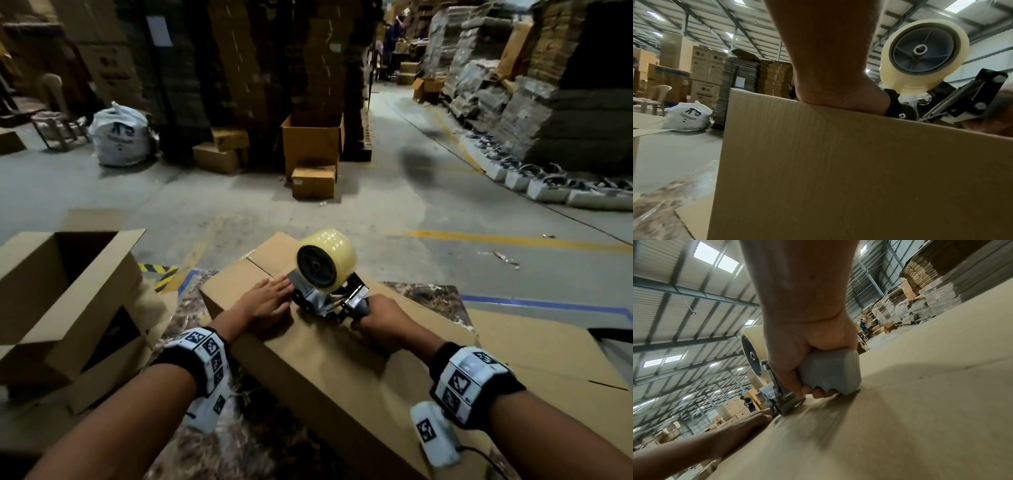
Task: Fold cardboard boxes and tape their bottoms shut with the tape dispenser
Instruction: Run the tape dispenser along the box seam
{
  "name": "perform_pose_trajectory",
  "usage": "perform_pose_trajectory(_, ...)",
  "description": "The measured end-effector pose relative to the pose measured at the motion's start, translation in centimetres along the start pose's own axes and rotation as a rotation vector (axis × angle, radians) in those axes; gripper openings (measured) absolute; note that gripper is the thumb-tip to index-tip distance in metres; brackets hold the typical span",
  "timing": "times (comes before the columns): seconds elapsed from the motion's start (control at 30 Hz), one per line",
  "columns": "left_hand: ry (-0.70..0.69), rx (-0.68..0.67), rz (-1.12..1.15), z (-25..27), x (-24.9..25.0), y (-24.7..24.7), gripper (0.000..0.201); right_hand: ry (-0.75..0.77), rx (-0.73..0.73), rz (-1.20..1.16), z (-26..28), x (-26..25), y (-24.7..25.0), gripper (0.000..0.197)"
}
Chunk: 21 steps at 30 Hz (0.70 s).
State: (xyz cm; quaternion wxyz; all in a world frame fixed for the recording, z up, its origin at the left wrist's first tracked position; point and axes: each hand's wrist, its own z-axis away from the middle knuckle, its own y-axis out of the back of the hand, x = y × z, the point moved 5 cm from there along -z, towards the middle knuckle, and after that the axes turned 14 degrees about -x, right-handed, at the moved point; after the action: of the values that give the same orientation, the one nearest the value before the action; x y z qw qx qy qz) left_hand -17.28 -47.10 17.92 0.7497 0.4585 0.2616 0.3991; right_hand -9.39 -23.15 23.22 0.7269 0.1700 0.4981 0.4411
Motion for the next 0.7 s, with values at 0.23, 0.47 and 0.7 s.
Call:
perform_pose_trajectory(0.23,-0.077,0.080,0.090,0.3,-0.2,-0.5,0.094,-0.036,0.006,0.072,3.5,3.5,0.8,0.024)
perform_pose_trajectory(0.47,-0.043,0.129,0.101,0.9,0.7,-0.2,0.085,-0.110,0.011,0.034,8.7,8.7,1.4,0.027)
perform_pose_trajectory(0.7,-0.140,0.111,0.051,1.3,8.1,-0.6,0.086,-0.076,-0.104,-0.175,9.5,8.8,2.0,0.019)
